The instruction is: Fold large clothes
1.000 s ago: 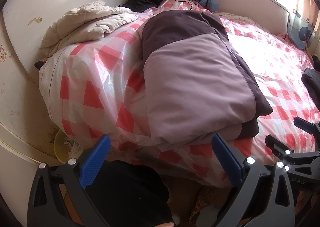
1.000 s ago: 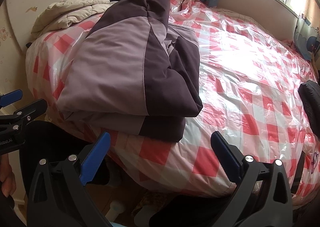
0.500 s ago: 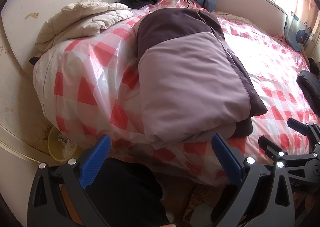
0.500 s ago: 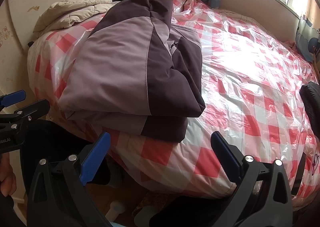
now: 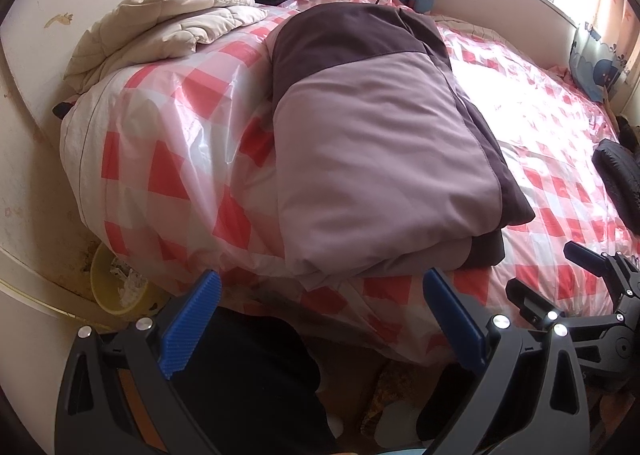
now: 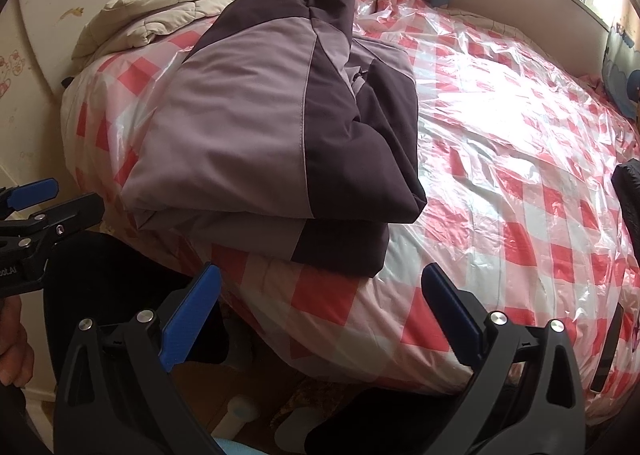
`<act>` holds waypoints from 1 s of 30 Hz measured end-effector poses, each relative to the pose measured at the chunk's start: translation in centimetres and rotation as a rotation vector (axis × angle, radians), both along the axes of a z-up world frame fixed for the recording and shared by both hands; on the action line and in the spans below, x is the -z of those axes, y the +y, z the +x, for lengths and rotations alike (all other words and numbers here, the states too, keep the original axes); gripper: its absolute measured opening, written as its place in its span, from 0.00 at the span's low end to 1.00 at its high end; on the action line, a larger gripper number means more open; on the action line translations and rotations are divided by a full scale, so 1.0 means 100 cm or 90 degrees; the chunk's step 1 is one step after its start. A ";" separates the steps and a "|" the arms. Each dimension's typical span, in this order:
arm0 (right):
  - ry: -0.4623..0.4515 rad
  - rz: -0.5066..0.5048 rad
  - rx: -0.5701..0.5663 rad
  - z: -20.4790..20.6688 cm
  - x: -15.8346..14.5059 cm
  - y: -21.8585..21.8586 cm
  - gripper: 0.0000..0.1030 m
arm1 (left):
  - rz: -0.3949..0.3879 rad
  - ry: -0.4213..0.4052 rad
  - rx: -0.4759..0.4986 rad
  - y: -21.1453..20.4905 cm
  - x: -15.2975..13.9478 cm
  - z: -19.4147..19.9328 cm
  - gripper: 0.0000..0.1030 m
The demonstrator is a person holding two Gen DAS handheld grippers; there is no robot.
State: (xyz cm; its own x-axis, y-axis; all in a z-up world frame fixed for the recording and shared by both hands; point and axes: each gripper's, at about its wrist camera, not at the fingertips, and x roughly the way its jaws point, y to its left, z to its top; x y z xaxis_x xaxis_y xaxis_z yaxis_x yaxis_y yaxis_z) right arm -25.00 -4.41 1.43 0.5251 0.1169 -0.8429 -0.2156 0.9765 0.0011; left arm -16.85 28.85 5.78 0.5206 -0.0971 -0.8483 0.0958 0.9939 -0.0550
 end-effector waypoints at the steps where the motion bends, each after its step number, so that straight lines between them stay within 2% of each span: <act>1: 0.001 0.001 -0.001 -0.001 0.001 0.000 0.94 | 0.000 0.001 0.000 0.000 0.000 0.000 0.94; 17: 0.015 0.013 -0.001 0.001 0.007 -0.002 0.94 | -0.013 0.014 0.001 0.001 0.003 0.002 0.95; 21: 0.020 0.022 -0.001 0.001 0.010 -0.002 0.94 | -0.050 0.022 0.006 0.004 0.003 0.001 0.94; 23: 0.023 0.025 -0.001 0.001 0.012 -0.003 0.94 | -0.059 -0.001 -0.004 0.007 -0.001 -0.003 0.94; 27: 0.029 0.032 0.001 0.000 0.014 -0.004 0.94 | -0.011 -0.052 -0.034 0.005 -0.011 -0.011 0.94; 30: 0.025 0.034 -0.001 -0.001 0.012 -0.004 0.94 | 0.019 -0.045 -0.034 0.001 -0.009 -0.007 0.94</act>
